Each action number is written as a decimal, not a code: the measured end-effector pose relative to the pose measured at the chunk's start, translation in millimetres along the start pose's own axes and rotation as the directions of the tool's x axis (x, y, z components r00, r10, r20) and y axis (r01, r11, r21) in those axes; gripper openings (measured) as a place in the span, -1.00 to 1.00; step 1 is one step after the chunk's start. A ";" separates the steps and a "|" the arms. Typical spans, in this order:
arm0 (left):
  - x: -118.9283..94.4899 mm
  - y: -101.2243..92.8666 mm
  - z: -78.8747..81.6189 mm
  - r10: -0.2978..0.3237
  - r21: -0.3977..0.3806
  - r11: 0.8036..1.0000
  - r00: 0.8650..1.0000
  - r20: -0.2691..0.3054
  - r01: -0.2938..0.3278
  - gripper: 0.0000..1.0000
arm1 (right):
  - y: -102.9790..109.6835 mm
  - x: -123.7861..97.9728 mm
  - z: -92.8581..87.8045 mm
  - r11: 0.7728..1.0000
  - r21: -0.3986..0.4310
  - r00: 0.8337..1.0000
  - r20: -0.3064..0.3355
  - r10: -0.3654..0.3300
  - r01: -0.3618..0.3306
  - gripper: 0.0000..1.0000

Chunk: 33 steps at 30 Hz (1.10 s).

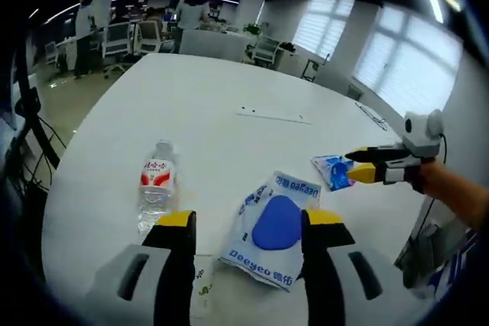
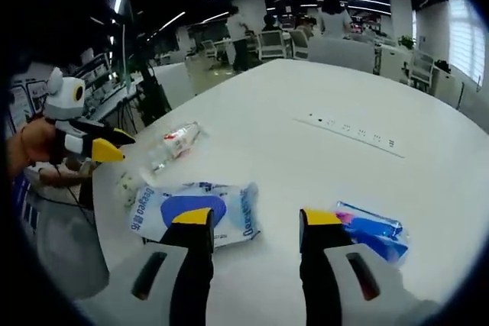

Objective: Arrange the tabletop items into an orderly group along one side of the table until the central work area is clear of visible clutter.

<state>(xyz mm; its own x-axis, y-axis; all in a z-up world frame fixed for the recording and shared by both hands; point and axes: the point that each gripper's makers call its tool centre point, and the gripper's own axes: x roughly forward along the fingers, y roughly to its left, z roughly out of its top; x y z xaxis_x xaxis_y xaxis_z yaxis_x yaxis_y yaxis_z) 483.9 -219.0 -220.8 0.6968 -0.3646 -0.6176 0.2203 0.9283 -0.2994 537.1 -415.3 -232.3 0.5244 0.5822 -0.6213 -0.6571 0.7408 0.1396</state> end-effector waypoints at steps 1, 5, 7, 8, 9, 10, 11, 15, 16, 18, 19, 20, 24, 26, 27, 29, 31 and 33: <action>-0.8 0.6 -1.6 0.002 -0.007 1.000 1.000 0.002 -0.002 0.11 | 0.6 0.5 -0.2 1.000 -0.002 1.000 -0.002 0.003 -0.003 -0.13; -3.7 -1.4 -7.4 0.003 -0.015 1.000 1.000 -0.002 -0.003 0.11 | 2.6 3.4 -1.9 1.000 -0.007 1.000 -0.011 0.011 -0.011 -0.14; -5.4 -2.2 -10.2 0.002 -0.024 1.000 1.000 -0.003 -0.002 0.11 | 3.5 5.2 -2.3 1.000 -0.010 1.000 -0.015 0.014 -0.014 -0.15; -6.1 -2.1 -11.8 0.004 -0.028 1.000 1.000 -0.004 -0.004 0.11 | 4.2 6.5 -2.7 1.000 -0.014 1.000 -0.019 0.017 -0.017 -0.15; -6.1 -1.8 -12.7 0.003 -0.030 1.000 1.000 -0.005 -0.003 0.10 | 4.7 7.4 -2.9 1.000 -0.017 1.000 -0.021 0.018 -0.019 -0.15; -6.4 -1.9 -13.3 0.002 -0.034 0.999 1.000 -0.003 -0.002 0.11 | 5.0 8.0 -2.8 1.000 -0.017 1.000 -0.021 0.020 -0.020 -0.15; -7.3 -2.1 -14.4 0.003 -0.037 0.999 1.000 -0.003 -0.003 0.11 | 5.8 9.0 -2.5 1.000 -0.017 1.000 -0.022 0.023 -0.023 -0.15; -8.9 -0.4 -17.9 0.007 -0.055 0.998 1.000 -0.001 -0.007 0.12 | 8.3 13.0 -1.8 0.999 -0.022 0.999 -0.023 0.031 -0.031 -0.12; -9.3 -0.6 -18.5 0.006 -0.058 0.998 1.000 -0.002 -0.006 0.13 | 8.7 13.9 -2.3 0.999 -0.026 0.999 -0.028 0.032 -0.033 -0.13; -10.7 -1.3 -20.9 0.005 -0.062 0.998 1.000 -0.006 -0.005 0.11 | 9.4 15.8 -2.7 0.999 -0.035 0.999 -0.034 0.036 -0.037 -0.14; -11.4 -2.1 -22.3 0.003 -0.065 0.998 1.000 -0.005 -0.004 0.11 | 9.3 16.8 -3.1 0.999 -0.036 0.999 -0.038 0.038 -0.039 -0.14; -11.5 -2.4 -22.6 0.003 -0.066 0.998 1.000 -0.005 -0.003 0.11 | 9.2 17.3 -3.5 0.998 -0.038 0.998 -0.040 0.039 -0.040 -0.14; -12.9 -5.6 -27.6 -0.006 -0.083 0.997 1.000 -0.006 0.005 0.12 | 8.8 18.8 -4.4 0.998 -0.040 0.998 -0.044 0.041 -0.043 -0.14; -12.8 -6.8 -32.4 -0.010 -0.094 0.996 1.000 -0.014 0.009 0.11 | 8.4 20.1 -5.9 0.998 -0.041 0.998 -0.051 0.042 -0.044 -0.15; -13.2 -7.2 -33.8 -0.011 -0.101 0.995 1.000 -0.013 0.009 0.11 | 8.3 20.2 -6.3 0.998 -0.043 0.998 -0.052 0.041 -0.044 -0.15; -13.4 -8.1 -35.6 -0.013 -0.109 0.994 1.000 -0.015 0.011 0.10 | 8.2 21.0 -7.0 0.998 -0.041 0.998 -0.054 0.042 -0.045 -0.15; -13.1 -8.8 -37.4 -0.015 -0.117 0.993 1.000 -0.016 0.013 0.09 | 7.6 21.9 -8.3 0.998 -0.046 0.997 -0.060 0.041 -0.044 -0.15; -12.9 -10.1 -39.6 -0.019 -0.125 0.992 1.000 -0.017 0.017 0.09 | 7.4 23.3 -9.0 0.998 -0.042 0.997 -0.062 0.042 -0.045 -0.15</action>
<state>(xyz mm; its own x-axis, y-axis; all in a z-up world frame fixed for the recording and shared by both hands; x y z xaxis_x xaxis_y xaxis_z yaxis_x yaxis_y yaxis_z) 445.7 -226.5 -238.6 0.6810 -0.3834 -0.6239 0.1451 0.9058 -0.3981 539.5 -399.2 -252.6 0.4620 0.5910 -0.6613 -0.7020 0.6993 0.1345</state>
